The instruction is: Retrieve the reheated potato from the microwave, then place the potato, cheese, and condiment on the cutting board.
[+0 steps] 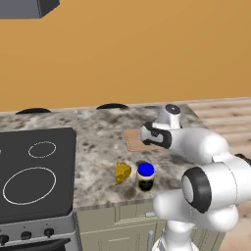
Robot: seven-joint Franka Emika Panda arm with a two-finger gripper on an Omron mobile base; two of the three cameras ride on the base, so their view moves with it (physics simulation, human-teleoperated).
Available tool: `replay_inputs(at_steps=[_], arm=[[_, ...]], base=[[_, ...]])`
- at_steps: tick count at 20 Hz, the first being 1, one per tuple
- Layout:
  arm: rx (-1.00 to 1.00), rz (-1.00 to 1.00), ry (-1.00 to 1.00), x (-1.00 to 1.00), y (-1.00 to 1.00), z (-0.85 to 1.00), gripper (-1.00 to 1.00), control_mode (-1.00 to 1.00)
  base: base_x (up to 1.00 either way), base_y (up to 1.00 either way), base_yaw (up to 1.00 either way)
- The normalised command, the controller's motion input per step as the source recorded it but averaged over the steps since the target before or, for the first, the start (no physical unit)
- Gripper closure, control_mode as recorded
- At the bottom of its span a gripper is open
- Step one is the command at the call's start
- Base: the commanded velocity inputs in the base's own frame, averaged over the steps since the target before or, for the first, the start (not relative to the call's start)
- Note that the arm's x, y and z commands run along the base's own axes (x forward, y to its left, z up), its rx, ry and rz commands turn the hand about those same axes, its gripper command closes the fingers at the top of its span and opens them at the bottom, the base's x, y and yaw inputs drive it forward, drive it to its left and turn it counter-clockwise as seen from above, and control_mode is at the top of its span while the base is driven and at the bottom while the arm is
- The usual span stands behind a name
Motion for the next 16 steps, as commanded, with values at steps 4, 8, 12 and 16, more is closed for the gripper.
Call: replay_inputs(at_steps=[4,8,12,16], arm=[[0.08,0.0,0.26,-0.39,0.35,0.31,-1.0,-1.0],[0.04,0.0,0.17,-0.52,0.36,0.19,-1.0,-1.0],[0.03,-0.01,0.1,-0.6,0.31,0.11,-1.0,-1.0],[0.03,0.0,0.01,-0.67,0.19,0.01,-1.0,-1.0]], base=[[0.0,0.0,0.0],[0.0,0.0,0.0],[0.0,0.0,0.0],[0.0,0.0,0.0]])
